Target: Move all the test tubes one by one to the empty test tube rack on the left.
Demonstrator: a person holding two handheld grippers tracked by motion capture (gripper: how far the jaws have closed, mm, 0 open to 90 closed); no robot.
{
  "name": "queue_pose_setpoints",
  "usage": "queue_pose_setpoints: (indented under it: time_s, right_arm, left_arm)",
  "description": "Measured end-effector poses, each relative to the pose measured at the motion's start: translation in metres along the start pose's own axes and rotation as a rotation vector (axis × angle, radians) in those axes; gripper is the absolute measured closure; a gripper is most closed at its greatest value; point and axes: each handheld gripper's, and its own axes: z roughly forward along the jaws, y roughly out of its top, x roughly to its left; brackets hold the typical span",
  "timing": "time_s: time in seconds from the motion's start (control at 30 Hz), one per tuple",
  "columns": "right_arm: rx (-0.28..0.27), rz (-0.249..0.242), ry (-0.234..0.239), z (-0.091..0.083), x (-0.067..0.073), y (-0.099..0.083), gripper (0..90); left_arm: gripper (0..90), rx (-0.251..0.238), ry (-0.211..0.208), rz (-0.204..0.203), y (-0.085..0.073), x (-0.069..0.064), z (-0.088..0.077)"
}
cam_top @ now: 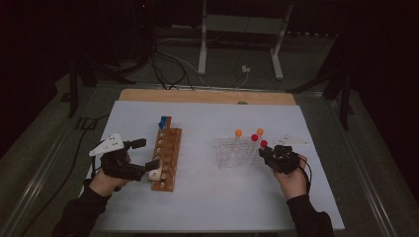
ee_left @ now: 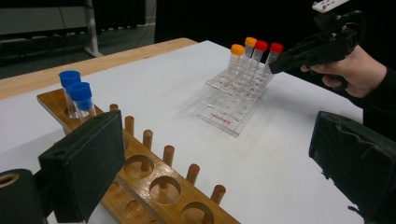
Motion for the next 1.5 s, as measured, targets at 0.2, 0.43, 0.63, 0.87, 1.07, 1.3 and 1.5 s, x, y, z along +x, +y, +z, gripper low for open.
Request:
queue_pose_setpoints:
  time_s: [0.2,0.43,0.63,0.87,1.07,1.3,1.5]
  right_arm:
    - [-0.009,-0.011,-0.011,-0.003,0.001,0.003,75.3]
    - [-0.063,-0.034,-0.027,-0.021,0.005,0.012,75.3]
    - [-0.132,-0.050,-0.037,-0.044,0.008,0.024,75.4]
    - [-0.188,-0.075,-0.021,-0.065,0.017,0.033,75.4]
    - [-0.213,-0.112,0.026,-0.073,0.031,0.038,75.4]
    - [-0.191,-0.154,0.102,-0.066,0.052,0.036,75.4]
    - [-0.154,-0.182,0.171,-0.055,0.069,0.031,75.4]
  left_arm:
    - [4.6,0.004,-0.003,-0.003,0.000,0.000,0.000]
    - [4.6,0.003,-0.017,0.000,0.002,-0.001,0.000]
    - [4.6,0.012,-0.021,0.003,0.002,-0.001,0.001]
    - [4.7,0.013,-0.042,0.002,0.006,-0.003,-0.001]
    - [4.7,0.029,-0.061,0.018,0.010,-0.010,0.001]
    - [4.7,0.041,-0.100,0.039,0.014,-0.021,0.007]
    - [4.7,0.045,-0.144,0.055,0.015,-0.029,0.015]
